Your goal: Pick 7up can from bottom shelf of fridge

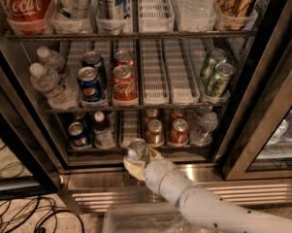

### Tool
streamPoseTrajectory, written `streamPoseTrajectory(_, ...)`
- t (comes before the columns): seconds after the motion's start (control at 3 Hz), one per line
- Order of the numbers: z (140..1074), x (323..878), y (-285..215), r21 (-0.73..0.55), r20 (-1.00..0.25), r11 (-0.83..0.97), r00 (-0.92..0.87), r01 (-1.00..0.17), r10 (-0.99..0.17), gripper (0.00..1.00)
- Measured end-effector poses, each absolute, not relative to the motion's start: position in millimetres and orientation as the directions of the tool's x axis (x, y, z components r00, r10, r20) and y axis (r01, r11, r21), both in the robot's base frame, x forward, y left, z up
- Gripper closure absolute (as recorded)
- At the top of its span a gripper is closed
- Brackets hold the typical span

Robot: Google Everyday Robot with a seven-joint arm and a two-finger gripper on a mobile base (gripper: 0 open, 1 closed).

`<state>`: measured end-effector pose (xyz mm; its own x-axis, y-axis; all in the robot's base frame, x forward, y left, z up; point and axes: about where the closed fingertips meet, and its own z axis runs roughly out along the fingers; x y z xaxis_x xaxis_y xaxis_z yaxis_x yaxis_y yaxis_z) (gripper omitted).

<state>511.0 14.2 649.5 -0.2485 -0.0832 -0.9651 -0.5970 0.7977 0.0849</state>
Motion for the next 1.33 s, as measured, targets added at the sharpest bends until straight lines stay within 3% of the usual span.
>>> streamPoseTrajectory(0.67,653.4,508.9,-2.3,0.062,-0.931,0.698,-0.294,-0.713,-0.218,1.0)
streamPoseTrajectory(1.33,624.9,484.7,26.4,0.136,-0.873,0.488,-0.337,-0.862,-0.353,1.0)
